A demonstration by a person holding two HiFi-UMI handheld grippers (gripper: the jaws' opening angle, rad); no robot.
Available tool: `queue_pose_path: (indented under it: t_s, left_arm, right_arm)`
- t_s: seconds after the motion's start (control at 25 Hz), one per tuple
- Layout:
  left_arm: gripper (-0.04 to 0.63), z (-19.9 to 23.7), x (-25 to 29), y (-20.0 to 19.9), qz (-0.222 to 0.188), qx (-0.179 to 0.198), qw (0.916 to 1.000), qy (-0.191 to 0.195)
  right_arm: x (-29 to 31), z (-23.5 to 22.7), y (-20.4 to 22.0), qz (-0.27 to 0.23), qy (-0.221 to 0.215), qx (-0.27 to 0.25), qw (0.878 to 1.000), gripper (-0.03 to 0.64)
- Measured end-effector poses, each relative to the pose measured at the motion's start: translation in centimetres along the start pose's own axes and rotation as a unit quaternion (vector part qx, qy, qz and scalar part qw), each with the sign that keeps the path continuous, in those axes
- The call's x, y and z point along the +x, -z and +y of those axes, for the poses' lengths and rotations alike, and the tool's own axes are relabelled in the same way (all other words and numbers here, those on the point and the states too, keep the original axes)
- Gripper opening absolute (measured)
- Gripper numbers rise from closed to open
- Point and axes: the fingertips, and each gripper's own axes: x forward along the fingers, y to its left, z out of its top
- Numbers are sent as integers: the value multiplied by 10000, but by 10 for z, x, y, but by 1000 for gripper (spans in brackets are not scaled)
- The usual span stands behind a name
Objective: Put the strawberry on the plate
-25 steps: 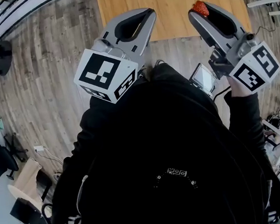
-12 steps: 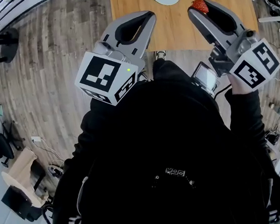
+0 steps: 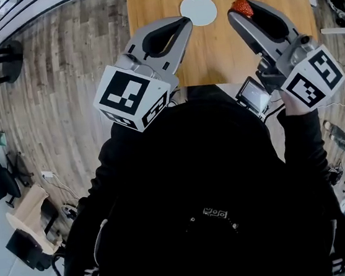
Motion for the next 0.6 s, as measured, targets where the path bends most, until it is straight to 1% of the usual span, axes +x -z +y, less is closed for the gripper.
queue_pose_path:
  t_s: [0.12,0.28,0.36,0.48,0.6]
  left_arm:
    - [-3,10,19,6,108,-1,9999,-63]
    - [-5,28,44,-4,254,-113,9993,-269]
    - [-5,35,54,-3,320,-241,9986,-339]
    - [-5,45,60,8,458,-519,9965,-475]
    - [-4,46,69,13,596,-714,9935,-655]
  right_arm:
    - [8,-23,4,11,-62,75,10000,144]
    - [19,-53,-9,85,-196,188,9996,144]
    - [25,-67,-8,101,-286,317,9990,144]
    - [35,-84,7,199,-447,687,9964,144]
    - [35,-95,13,399,-571,801,9943,144]
